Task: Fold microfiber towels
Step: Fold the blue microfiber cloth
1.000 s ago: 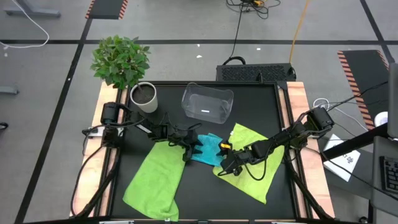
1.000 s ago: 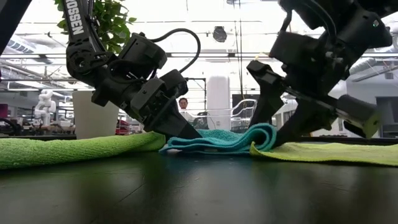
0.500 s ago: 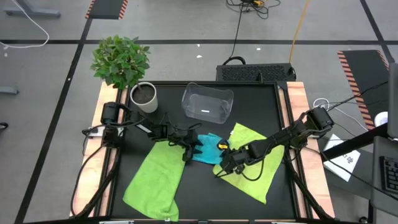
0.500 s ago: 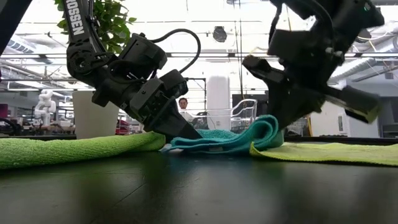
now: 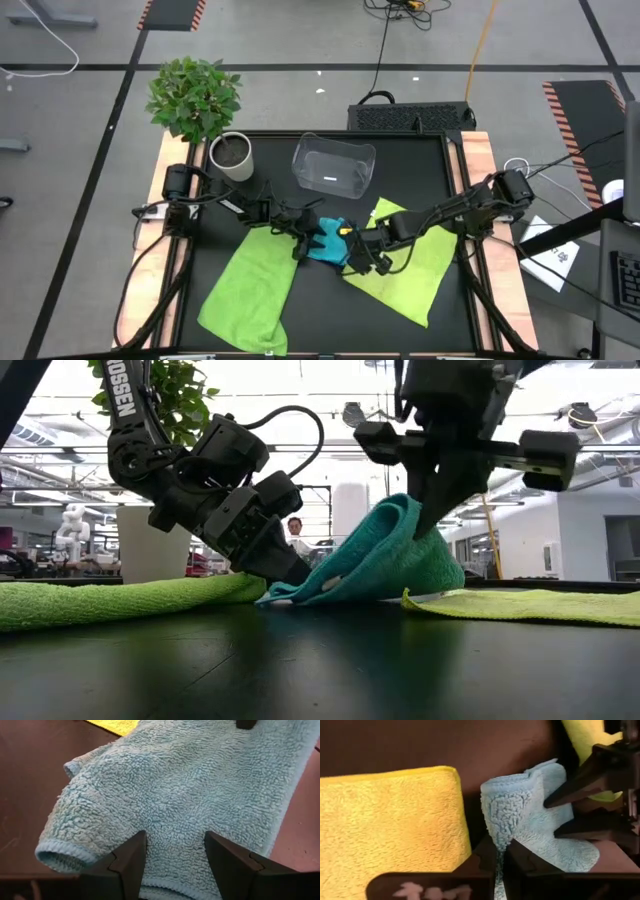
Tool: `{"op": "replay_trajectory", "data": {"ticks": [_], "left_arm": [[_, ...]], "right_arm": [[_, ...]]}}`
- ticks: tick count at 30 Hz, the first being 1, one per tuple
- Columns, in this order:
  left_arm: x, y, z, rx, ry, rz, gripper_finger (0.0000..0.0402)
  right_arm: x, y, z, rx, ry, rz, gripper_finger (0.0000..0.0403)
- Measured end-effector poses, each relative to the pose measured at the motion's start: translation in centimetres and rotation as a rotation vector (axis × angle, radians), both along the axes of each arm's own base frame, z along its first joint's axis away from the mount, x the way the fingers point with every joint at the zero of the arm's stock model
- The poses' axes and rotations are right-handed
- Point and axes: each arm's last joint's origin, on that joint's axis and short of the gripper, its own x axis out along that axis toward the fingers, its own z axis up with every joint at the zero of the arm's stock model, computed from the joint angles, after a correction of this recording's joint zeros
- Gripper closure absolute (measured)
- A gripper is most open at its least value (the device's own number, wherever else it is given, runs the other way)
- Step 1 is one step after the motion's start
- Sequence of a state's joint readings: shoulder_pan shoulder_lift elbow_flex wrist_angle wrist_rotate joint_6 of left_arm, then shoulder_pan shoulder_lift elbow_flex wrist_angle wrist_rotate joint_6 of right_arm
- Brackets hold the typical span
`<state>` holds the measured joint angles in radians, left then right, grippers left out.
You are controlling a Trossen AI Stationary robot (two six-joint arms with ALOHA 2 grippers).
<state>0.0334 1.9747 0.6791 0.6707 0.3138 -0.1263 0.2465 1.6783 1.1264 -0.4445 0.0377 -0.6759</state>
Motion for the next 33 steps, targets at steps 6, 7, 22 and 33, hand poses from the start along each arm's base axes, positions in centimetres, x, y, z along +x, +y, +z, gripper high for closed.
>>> {"op": "replay_trajectory", "data": {"ticks": [6, 7, 22, 33], "left_arm": [[0.0, 0.0, 0.0, 0.014, 0.001, -0.009, 0.0195], [0.0, 0.0, 0.0, 0.015, 0.000, -0.010, 0.0195], [-0.5, -0.6, 4.2, 0.106, -0.071, 0.003, 0.0195], [0.3, -0.9, 5.7, 0.066, -0.225, -0.006, 0.0195]], "right_arm": [[-0.1, -0.4, -0.5, 0.088, 0.044, -0.005, 0.0402], [-0.1, -0.3, -0.6, 0.091, 0.043, -0.007, 0.0402], [-1.3, 0.1, -3.2, 0.126, 0.051, -0.030, 0.0402], [-1.6, 0.1, -4.2, 0.155, 0.001, -0.012, 0.0403]]}}
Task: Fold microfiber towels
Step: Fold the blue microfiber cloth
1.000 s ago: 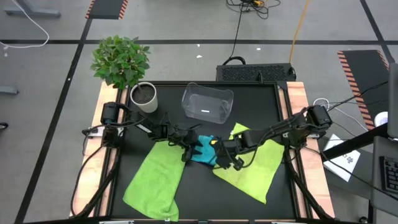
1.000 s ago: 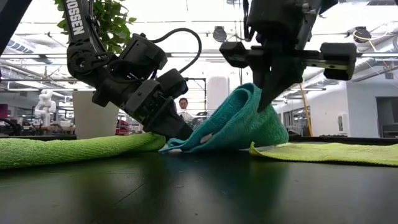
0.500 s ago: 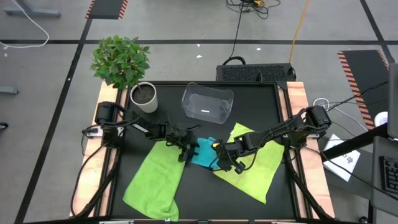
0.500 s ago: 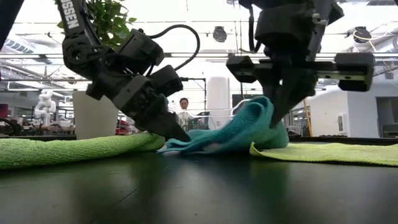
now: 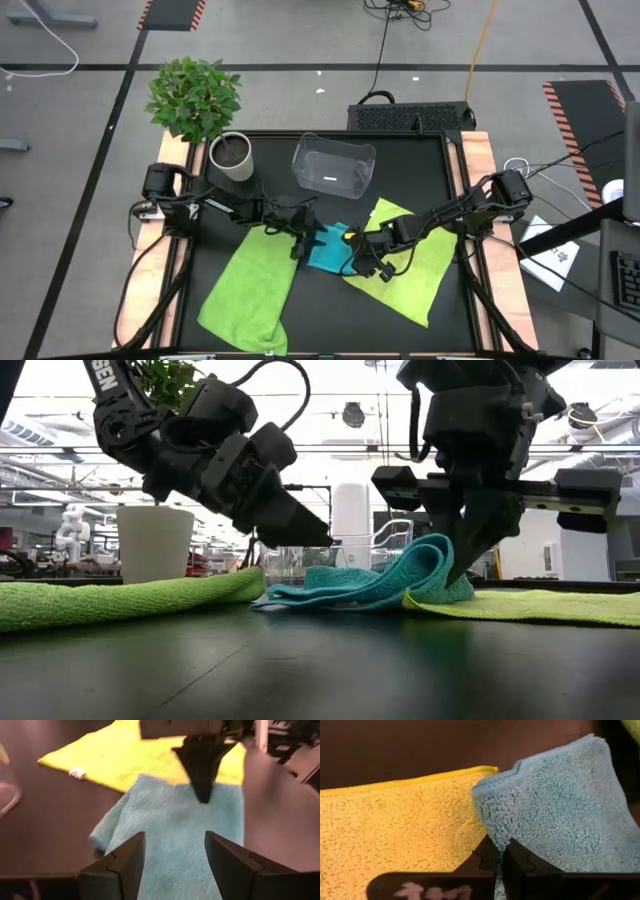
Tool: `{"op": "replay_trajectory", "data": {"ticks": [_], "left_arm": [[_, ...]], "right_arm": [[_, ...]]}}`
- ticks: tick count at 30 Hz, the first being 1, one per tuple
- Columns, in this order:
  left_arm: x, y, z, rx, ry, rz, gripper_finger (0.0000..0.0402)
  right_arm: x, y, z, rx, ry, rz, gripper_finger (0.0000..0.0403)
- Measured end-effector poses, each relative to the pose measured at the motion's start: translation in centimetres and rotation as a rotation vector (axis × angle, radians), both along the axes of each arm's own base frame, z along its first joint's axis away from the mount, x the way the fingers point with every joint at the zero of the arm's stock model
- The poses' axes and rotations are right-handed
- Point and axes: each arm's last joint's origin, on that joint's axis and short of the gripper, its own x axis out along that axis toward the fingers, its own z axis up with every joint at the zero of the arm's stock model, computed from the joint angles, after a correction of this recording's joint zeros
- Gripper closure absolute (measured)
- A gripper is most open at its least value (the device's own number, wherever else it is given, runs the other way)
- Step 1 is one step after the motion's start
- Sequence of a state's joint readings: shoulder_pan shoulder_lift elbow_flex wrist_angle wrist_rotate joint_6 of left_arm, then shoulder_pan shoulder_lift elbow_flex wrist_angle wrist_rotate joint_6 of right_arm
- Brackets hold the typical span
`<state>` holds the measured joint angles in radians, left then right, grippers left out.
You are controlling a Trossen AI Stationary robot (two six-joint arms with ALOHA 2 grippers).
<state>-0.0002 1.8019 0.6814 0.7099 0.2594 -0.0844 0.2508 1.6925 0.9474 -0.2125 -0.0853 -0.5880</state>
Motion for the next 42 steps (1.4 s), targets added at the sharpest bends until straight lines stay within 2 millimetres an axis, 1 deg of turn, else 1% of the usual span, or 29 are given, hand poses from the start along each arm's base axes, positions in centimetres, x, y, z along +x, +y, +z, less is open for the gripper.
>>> {"op": "replay_trajectory", "data": {"ticks": [4, 7, 9, 11, 14, 17, 21, 23, 26, 30, 31, 36, 38, 42], "left_arm": [[1.3, -0.7, 1.1, -0.013, -0.044, -0.051, 0.0195], [2.2, -1.6, 0.9, -0.021, -0.031, -0.098, 0.0197], [3.0, -2.2, 0.9, -0.007, -0.046, -0.121, 0.0206], [3.3, -2.5, 0.2, -0.005, -0.027, -0.134, 0.0219], [3.8, -2.7, -1.4, 0.000, 0.013, -0.137, 0.0242], [4.4, -2.6, -2.5, 0.004, -0.002, -0.129, 0.0262], [4.4, -2.4, -4.1, -0.009, 0.026, -0.116, 0.0287], [4.4, -2.4, -4.5, -0.011, 0.036, -0.113, 0.0302], [4.4, -2.4, -5.2, -0.015, 0.050, -0.110, 0.0332], [4.6, -2.4, -6.1, -0.028, 0.037, -0.104, 0.0386], [4.6, -2.3, -6.4, -0.027, 0.032, -0.103, 0.0393], [4.7, -1.9, -7.8, -0.056, 0.034, -0.072, 0.0389], [4.7, -1.7, -8.1, -0.071, 0.046, -0.059, 0.0393], [4.6, -1.6, -8.4, -0.070, 0.057, -0.055, 0.0396]], "right_arm": [[0.1, 0.0, -0.2, 0.000, -0.001, 0.000, 0.0403], [0.2, 0.0, -0.3, 0.000, -0.001, -0.001, 0.0403], [0.1, 0.0, -0.3, -0.003, 0.003, -0.005, 0.0403], [0.1, 0.0, -0.3, -0.003, 0.003, -0.007, 0.0403], [0.1, 0.0, -0.4, -0.002, 0.007, -0.014, 0.0403], [0.1, 0.0, -0.4, 0.001, 0.011, -0.026, 0.0403], [0.1, 0.0, -0.4, 0.001, 0.011, -0.029, 0.0403], [0.1, 0.0, -0.3, 0.001, 0.010, -0.030, 0.0403], [0.1, 0.0, -0.3, 0.000, 0.009, -0.030, 0.0403], [0.1, 0.0, -0.3, 0.000, 0.010, -0.031, 0.0403], [0.1, 0.0, -0.3, 0.000, 0.010, -0.031, 0.0403], [0.1, 0.0, -0.3, 0.000, 0.009, -0.031, 0.0403], [0.1, 0.0, -0.3, -0.002, 0.017, -0.031, 0.0403], [0.3, 0.0, 0.6, -0.025, 0.075, -0.055, 0.0403]]}}
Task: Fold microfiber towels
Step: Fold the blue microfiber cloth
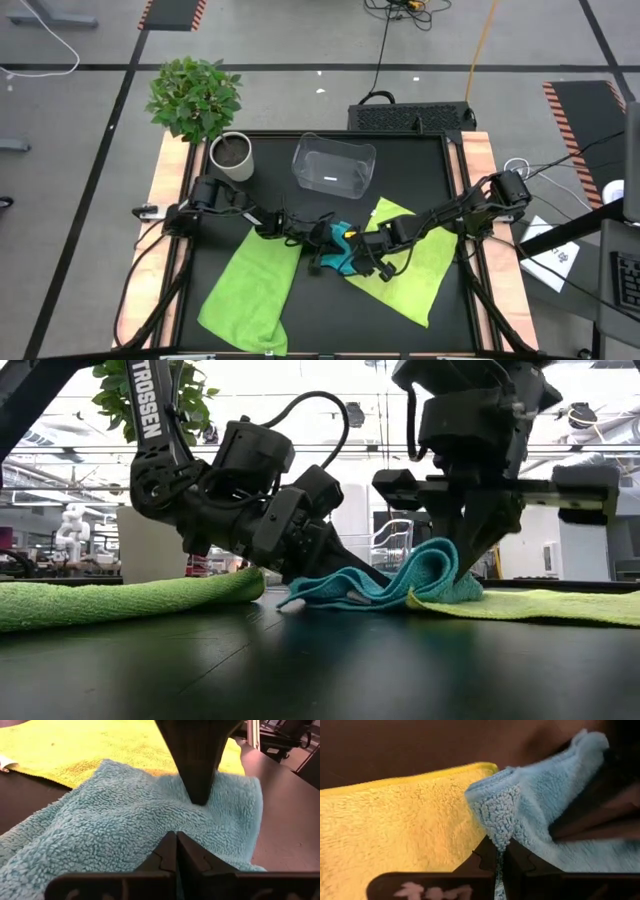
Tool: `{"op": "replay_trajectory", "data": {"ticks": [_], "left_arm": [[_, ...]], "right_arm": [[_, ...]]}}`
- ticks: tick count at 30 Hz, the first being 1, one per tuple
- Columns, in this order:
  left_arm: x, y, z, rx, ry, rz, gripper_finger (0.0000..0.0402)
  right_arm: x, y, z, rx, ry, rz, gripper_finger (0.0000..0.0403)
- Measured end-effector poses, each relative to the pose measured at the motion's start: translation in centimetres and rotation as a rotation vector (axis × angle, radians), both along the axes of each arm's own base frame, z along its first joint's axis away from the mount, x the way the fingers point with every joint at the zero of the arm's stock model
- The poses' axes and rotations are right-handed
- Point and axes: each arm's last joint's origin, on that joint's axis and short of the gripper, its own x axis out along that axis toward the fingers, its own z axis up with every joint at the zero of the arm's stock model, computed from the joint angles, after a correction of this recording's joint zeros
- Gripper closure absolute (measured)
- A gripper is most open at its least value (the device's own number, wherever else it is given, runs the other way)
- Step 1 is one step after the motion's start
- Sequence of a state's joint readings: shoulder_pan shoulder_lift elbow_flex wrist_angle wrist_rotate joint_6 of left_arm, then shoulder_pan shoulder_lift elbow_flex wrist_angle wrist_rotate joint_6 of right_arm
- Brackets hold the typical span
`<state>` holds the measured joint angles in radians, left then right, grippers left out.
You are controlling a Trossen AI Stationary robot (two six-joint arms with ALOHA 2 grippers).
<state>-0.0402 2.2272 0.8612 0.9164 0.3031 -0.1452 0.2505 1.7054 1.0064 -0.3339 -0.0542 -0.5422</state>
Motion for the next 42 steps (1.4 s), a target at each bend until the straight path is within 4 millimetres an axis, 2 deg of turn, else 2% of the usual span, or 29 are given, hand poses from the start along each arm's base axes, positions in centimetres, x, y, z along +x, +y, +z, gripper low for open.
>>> {"op": "replay_trajectory", "data": {"ticks": [4, 12, 17, 21, 25, 31, 34, 42], "left_arm": [[0.0, -0.1, -0.1, 0.000, 0.014, -0.005, 0.0390], [-0.2, -0.1, -0.2, -0.014, 0.028, -0.034, 0.0397], [-0.2, -0.1, -0.3, 0.003, 0.033, -0.053, 0.0396], [-0.4, -0.2, -0.4, 0.025, 0.032, -0.080, 0.0399], [-0.5, -0.3, -0.5, 0.037, 0.034, -0.097, 0.0397], [-0.4, -0.3, -0.5, 0.033, 0.041, -0.094, 0.0397], [-0.4, -0.3, -0.5, 0.034, 0.042, -0.094, 0.0399], [-0.4, -0.3, -0.5, 0.035, 0.043, -0.095, 0.0399]], "right_arm": [[0.3, -0.1, 1.5, -0.068, 0.057, -0.020, 0.0403], [2.0, 0.1, 4.3, -0.061, -0.013, 0.063, 0.0403], [3.7, -0.6, 3.8, 0.004, 0.020, 0.090, 0.0403], [4.9, -1.3, 2.0, 0.047, 0.136, 0.106, 0.0403], [5.5, -1.5, 1.7, 0.040, 0.167, 0.075, 0.0399], [6.4, -1.6, 2.8, 0.058, 0.060, 0.078, 0.0370], [6.2, -1.7, 3.1, 0.057, 0.064, 0.076, 0.0352], [6.1, -1.7, 3.4, 0.083, 0.072, 0.015, 0.0260]]}}
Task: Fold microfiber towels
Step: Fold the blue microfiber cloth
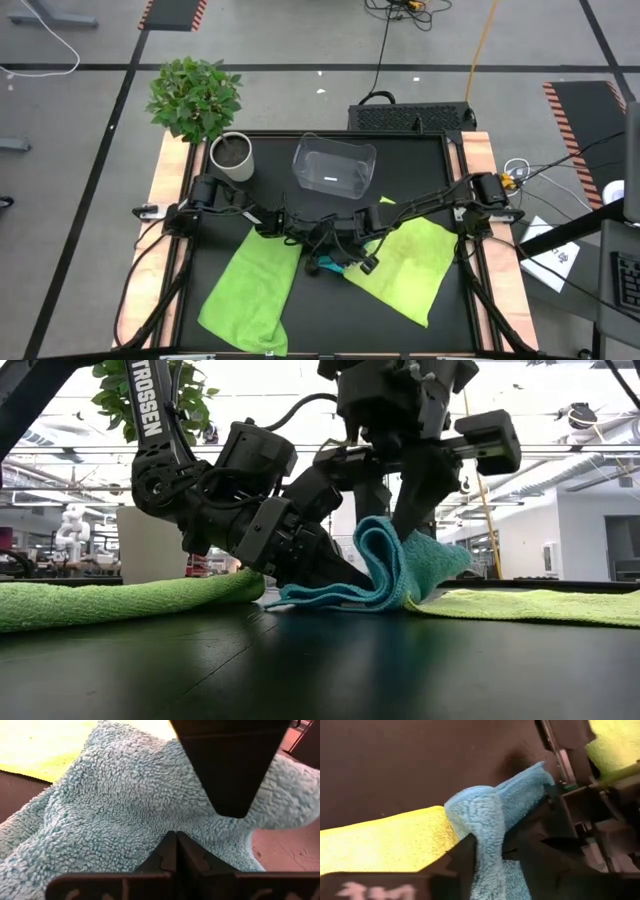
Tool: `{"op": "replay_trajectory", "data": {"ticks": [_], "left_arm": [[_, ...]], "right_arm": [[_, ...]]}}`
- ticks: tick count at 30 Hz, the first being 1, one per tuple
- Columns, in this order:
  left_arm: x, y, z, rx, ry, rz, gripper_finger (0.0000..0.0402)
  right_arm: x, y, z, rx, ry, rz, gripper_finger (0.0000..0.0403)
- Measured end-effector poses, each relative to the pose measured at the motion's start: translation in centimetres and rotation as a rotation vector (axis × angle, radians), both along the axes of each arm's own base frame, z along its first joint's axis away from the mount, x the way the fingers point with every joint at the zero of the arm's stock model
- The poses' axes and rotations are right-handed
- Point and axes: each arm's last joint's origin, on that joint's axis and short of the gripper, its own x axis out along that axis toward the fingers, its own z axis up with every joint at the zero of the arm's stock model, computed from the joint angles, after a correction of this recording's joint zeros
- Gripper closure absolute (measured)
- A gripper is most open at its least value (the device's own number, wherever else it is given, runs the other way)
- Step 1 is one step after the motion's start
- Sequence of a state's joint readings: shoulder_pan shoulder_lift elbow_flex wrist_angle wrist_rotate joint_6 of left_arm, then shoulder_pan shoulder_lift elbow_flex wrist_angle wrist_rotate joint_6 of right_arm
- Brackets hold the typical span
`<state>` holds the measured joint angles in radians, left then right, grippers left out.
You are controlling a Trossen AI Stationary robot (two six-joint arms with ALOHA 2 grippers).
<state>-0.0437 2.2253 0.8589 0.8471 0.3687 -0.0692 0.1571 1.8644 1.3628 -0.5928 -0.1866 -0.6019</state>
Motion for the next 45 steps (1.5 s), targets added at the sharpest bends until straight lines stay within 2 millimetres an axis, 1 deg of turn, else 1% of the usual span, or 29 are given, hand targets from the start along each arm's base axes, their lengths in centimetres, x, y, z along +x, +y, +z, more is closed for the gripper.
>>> {"op": "replay_trajectory", "data": {"ticks": [2, 5, 9, 12, 18, 21, 23, 26, 30, 32, 35, 38, 40, 45], "left_arm": [[0.0, 0.0, 0.0, 0.000, 0.000, 0.000, 0.0398], [0.0, 0.0, 0.0, 0.000, 0.000, 0.000, 0.0397], [0.0, 0.0, 0.0, 0.000, 0.001, 0.000, 0.0398], [0.0, 0.0, 0.0, -0.001, 0.001, 0.000, 0.0394], [0.0, 0.0, 0.0, 0.000, 0.001, -0.001, 0.0399], [0.0, 0.0, 0.0, 0.001, 0.000, -0.002, 0.0393], [0.0, 0.0, 0.0, 0.002, 0.000, -0.003, 0.0393], [0.0, 0.0, 0.0, 0.004, -0.001, -0.004, 0.0398], [0.0, 0.0, 0.0, 0.005, -0.001, -0.005, 0.0392], [0.0, 0.0, 0.0, 0.005, -0.001, -0.006, 0.0393], [0.0, 0.0, 0.0, 0.006, -0.001, -0.006, 0.0398], [0.0, 0.0, 0.0, 0.006, -0.001, -0.006, 0.0393], [0.0, 0.0, 0.0, 0.006, -0.001, -0.006, 0.0393], [0.0, 0.2, 0.0, 0.006, 0.001, -0.001, 0.0396]], "right_arm": [[-0.1, 0.0, 0.0, -0.002, 0.010, -0.011, 0.0233], [-0.2, -0.2, -0.1, -0.059, 0.022, -0.049, 0.0199], [-0.6, -0.5, 0.1, -0.098, 0.043, -0.103, 0.0169], [-1.0, -0.7, 1.3, -0.113, 0.025, -0.163, 0.0160], [-2.7, -0.9, 4.8, -0.033, -0.034, -0.318, 0.0161], [-3.9, -1.0, 5.5, -0.006, -0.086, -0.433, 0.0166], [-5.0, -1.1, 5.2, 0.001, -0.119, -0.502, 0.0167], [-7.0, -1.3, 4.0, 0.021, -0.166, -0.577, 0.0167], [-10.0, -2.1, 1.3, -0.024, -0.152, -0.671, 0.0167], [-11.0, -2.3, -0.1, -0.028, -0.135, -0.691, 0.0167], [-11.8, -2.3, -1.7, -0.038, -0.109, -0.688, 0.0167], [-12.2, -1.9, -2.5, -0.060, -0.080, -0.661, 0.0167], [-12.5, -1.4, -2.8, -0.073, -0.069, -0.623, 0.0167], [-12.9, 0.7, -2.7, -0.062, -0.078, -0.537, 0.0167]]}}
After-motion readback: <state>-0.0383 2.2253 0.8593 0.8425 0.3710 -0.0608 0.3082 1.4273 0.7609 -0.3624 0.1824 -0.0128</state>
